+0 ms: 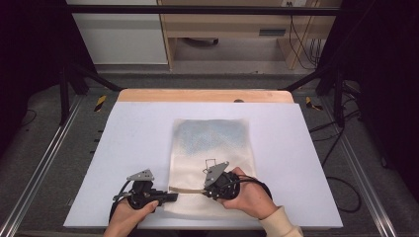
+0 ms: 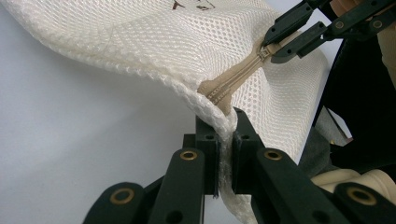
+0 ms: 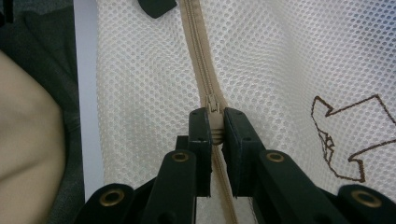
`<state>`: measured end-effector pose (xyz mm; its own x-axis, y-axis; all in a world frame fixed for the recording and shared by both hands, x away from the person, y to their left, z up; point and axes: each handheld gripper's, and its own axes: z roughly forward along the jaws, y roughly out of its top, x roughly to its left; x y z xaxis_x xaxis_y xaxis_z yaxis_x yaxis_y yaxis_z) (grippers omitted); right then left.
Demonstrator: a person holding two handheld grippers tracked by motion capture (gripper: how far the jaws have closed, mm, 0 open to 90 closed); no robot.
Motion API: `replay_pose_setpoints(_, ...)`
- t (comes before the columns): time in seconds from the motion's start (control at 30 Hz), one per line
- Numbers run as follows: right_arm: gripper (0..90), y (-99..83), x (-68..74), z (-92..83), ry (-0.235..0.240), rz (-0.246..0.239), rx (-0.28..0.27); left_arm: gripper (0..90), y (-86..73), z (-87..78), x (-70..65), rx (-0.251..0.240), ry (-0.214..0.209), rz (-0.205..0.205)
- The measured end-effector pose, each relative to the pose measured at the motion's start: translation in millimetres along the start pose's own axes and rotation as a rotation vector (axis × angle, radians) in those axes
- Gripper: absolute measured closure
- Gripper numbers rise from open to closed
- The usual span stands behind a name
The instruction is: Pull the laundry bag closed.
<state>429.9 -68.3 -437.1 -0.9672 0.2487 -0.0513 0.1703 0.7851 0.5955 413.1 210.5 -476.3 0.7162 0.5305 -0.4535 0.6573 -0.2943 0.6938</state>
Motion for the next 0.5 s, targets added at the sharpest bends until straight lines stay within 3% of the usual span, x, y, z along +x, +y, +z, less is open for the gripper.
replay_pose_setpoints(0.5,82.2,-9.6,-0.9,-6.5,-0.014,0.009,-0.013,84.3,-0.3,0.0,-0.8,0.000,0.001,0.004)
